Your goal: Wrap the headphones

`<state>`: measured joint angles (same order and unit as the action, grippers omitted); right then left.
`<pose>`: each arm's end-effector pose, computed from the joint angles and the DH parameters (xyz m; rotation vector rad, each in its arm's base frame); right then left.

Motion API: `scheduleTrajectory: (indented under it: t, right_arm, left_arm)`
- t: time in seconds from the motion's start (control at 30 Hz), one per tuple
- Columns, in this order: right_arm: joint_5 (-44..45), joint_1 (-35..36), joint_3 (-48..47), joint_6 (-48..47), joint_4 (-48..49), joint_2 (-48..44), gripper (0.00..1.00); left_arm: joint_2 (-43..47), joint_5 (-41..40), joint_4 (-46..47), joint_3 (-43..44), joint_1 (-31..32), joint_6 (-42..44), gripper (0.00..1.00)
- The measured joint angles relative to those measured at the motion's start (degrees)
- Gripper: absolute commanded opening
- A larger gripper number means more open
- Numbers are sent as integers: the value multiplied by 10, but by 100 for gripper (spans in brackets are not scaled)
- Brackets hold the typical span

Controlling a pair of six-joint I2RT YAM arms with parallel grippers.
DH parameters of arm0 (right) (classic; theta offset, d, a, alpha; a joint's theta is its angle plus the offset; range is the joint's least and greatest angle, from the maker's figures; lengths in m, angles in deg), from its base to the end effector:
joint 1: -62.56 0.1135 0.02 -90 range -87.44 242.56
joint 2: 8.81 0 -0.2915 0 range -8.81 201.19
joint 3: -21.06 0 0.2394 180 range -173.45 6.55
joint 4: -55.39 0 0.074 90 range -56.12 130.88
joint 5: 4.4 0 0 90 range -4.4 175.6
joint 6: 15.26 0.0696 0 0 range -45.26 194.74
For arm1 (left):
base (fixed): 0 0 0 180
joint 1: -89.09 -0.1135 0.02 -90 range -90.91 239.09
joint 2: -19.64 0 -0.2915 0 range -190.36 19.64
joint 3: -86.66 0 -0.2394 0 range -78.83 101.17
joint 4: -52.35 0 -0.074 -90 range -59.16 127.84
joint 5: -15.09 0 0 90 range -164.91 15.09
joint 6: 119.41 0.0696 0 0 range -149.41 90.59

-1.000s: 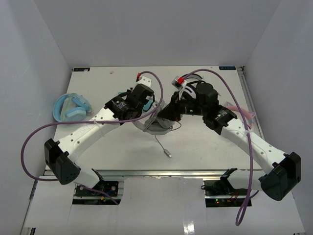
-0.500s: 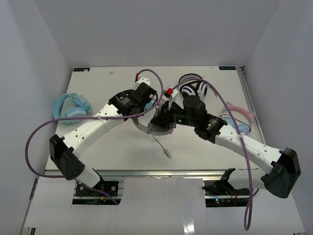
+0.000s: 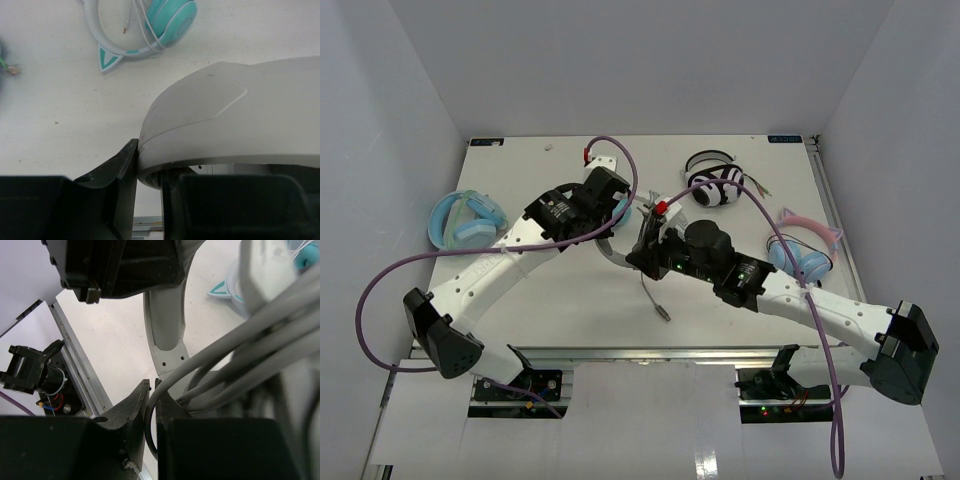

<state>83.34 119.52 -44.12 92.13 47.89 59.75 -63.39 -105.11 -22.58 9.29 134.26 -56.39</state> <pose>0.1577 0.2474 0.3436 -0.6601 1.7452 0.9606 0.2268 -0.1785 0.3728 0.1764 2.3563 0.0807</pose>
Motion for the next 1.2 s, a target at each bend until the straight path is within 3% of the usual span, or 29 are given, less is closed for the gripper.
scheduleTrajectory:
  t: [0.77, 1.2]
  right_arm:
    - [73, 33, 56, -12, 29, 0, 11]
    - [101, 41, 125, -24, 96, -10, 12]
  left_arm:
    - [33, 26, 21, 0, -2, -31, 0]
    - [49, 47, 26, 0, -5, -40, 0]
